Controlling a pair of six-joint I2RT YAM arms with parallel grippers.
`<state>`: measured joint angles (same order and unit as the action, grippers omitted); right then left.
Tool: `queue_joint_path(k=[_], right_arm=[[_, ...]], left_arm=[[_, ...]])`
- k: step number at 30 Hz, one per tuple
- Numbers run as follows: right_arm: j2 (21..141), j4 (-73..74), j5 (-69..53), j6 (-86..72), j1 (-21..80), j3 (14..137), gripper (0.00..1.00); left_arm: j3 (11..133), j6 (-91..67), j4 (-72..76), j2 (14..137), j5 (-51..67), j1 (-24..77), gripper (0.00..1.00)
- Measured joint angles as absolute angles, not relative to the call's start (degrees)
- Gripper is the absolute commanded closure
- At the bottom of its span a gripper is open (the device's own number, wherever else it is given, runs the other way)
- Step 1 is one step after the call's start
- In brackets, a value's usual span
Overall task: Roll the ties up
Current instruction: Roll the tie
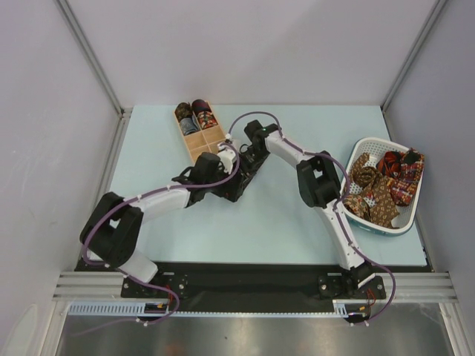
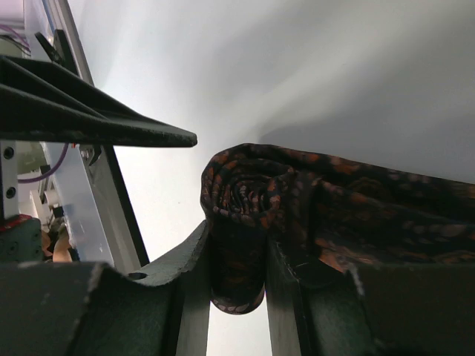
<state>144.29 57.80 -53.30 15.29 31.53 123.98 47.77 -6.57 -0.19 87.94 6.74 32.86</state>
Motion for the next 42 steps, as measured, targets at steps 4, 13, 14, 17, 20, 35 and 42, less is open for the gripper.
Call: queue_joint_path(k=[4, 13, 14, 17, 20, 35, 42], right_arm=[[146.6, 59.9, -52.8, 15.7, 30.6, 127.7, 0.73], [148.2, 61.2, -51.7, 16.5, 30.0, 130.0, 0.73], [148.3, 61.3, -51.7, 16.5, 30.0, 130.1, 0.73], [148.7, 61.3, -51.7, 16.5, 30.0, 130.3, 0.72], [148.8, 61.3, -51.7, 16.5, 30.0, 130.4, 0.72], [149.2, 60.3, -52.7, 15.0, 29.8, 129.7, 0.65], [148.4, 56.8, -55.6, 12.3, 28.7, 126.8, 0.41]], left_arm=[[51.0, -4.8, -1.9, 91.9, 5.9, 33.5, 0.0], [57.0, -2.6, -6.9, 98.4, 3.0, 34.2, 0.02], [57.7, -2.5, -7.6, 99.2, 2.9, 34.2, 0.03], [59.6, -2.2, -9.3, 101.3, 2.9, 34.3, 0.09], [61.2, -1.4, -11.0, 103.1, 2.9, 34.5, 0.12], [67.6, 1.7, -14.8, 108.6, 0.2, 35.2, 0.34], [68.1, 2.9, -16.0, 108.5, 0.0, 36.2, 0.5]])
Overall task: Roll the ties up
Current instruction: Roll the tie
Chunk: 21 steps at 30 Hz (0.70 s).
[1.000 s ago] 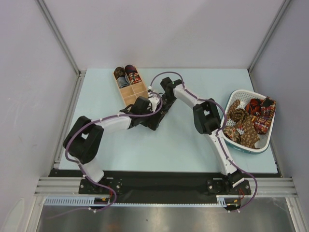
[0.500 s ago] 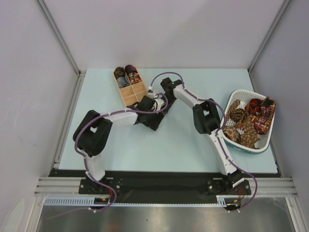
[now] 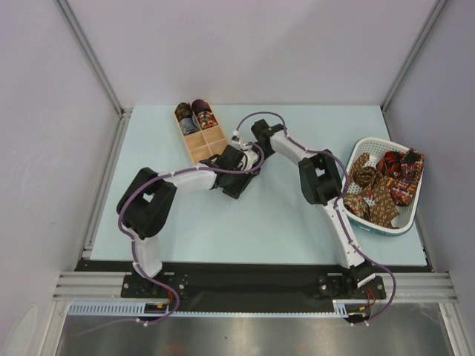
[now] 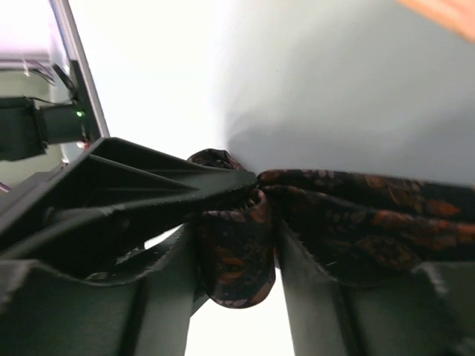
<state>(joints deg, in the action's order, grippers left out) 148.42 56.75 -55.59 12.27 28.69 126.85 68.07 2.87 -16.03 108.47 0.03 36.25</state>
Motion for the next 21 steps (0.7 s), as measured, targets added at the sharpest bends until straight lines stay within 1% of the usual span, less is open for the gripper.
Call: queue_joint_path(k=[9, 16, 21], right_arm=[[142.1, 46.8, -53.9, 6.5, 26.8, 116.8, 0.32], [136.7, 38.2, -48.7, 1.0, 25.3, 109.0, 0.3], [131.6, 30.4, -44.3, -4.7, 24.5, 100.7, 0.3]], left_arm=[[68.1, 2.9, -16.5, 108.2, 0.1, 36.3, 0.54], [68.6, 2.4, -16.7, 108.6, -0.2, 36.3, 0.55], [69.1, 2.8, -15.9, 109.1, -0.2, 36.8, 0.57]])
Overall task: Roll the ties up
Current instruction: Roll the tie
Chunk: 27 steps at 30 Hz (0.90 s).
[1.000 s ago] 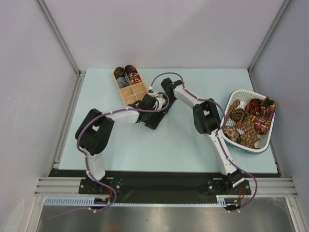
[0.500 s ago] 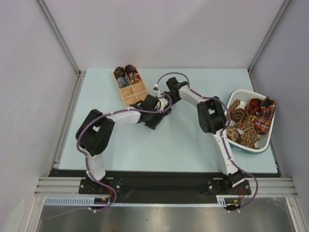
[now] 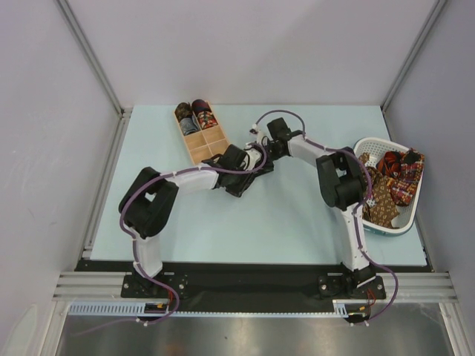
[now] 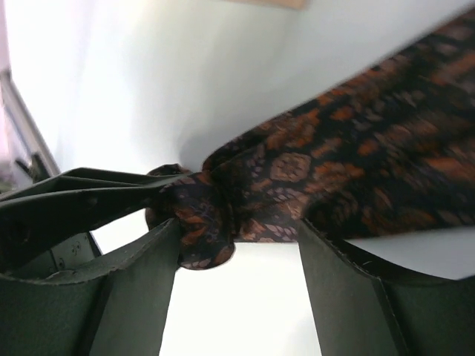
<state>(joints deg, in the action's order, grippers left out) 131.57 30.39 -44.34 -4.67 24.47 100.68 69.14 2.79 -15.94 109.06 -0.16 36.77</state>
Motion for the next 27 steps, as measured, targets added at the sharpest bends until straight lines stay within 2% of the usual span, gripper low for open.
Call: queue_joint_path(k=[4, 6, 7, 11, 15, 18, 22, 27], right_arm=[[125.2, 23.3, -38.5, -8.9, 22.6, 92.1, 0.24], [120.9, 19.8, -34.8, -11.2, 20.6, 87.8, 0.02], [118.3, 17.8, -32.8, -12.3, 19.8, 85.7, 0.0], [106.8, 10.0, -22.7, -17.1, 17.1, 78.0, 0.0], [100.5, 0.5, -20.5, -24.9, 15.2, 74.4, 0.0], [103.0, -1.4, -21.1, -30.5, 13.4, 77.3, 0.0], [107.7, 5.1, -7.4, -32.0, 15.2, 82.8, 0.0], [112.7, 14.3, 1.9, -34.7, 20.8, 89.9, 0.0]], left_arm=[[69.3, 2.9, -15.2, 109.1, 0.2, 37.3, 0.57], [69.3, 2.7, -15.6, 109.3, 0.3, 37.1, 0.58], [69.3, 2.5, -15.7, 109.3, 0.3, 36.9, 0.58], [69.3, 2.5, -15.7, 109.3, 0.5, 36.9, 0.58], [69.3, 2.5, -15.7, 109.3, 0.6, 36.8, 0.59], [69.3, 2.5, -15.8, 109.3, 0.6, 36.8, 0.59], [69.3, 2.5, -15.8, 109.3, 0.6, 36.8, 0.59], [69.3, 2.5, -15.8, 109.3, 0.6, 36.8, 0.6]])
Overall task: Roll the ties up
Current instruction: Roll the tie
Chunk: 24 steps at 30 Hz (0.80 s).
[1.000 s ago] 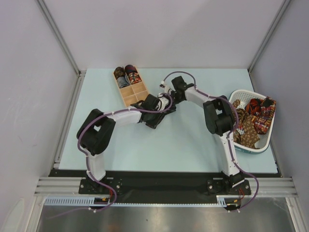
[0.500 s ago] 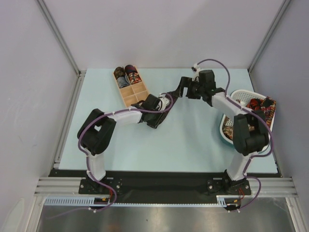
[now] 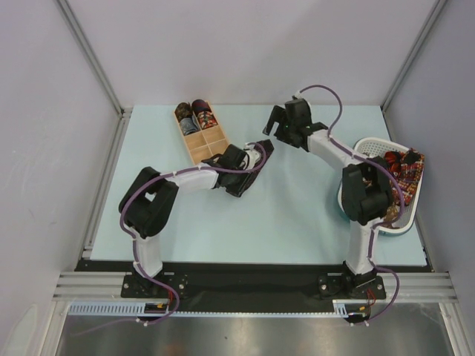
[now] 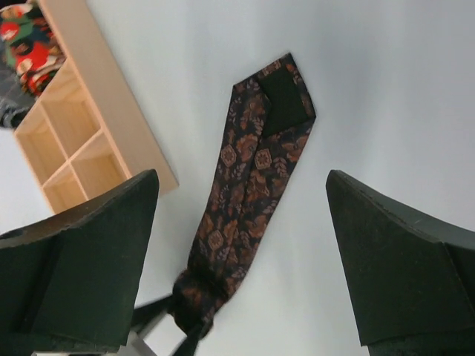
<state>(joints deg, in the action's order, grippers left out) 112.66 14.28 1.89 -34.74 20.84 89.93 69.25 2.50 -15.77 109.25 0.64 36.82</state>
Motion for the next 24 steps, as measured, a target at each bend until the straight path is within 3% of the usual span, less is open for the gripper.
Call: queue_joint_path(k=[8, 20, 24], right_arm=[[127.2, 29.8, 13.2, -39.2, 24.8, 110.2, 0.0], [138.6, 40.3, 16.5, -41.7, 27.8, 119.6, 0.0], [139.7, 41.5, 18.4, -42.0, 29.1, 121.1, 0.13]], left_arm=[[69.3, 2.5, -15.8, 109.3, 0.7, 36.8, 0.6], [69.3, 2.5, -15.8, 109.3, 0.7, 36.8, 0.61], [69.3, 2.5, -15.9, 109.3, 0.7, 36.8, 0.61]])
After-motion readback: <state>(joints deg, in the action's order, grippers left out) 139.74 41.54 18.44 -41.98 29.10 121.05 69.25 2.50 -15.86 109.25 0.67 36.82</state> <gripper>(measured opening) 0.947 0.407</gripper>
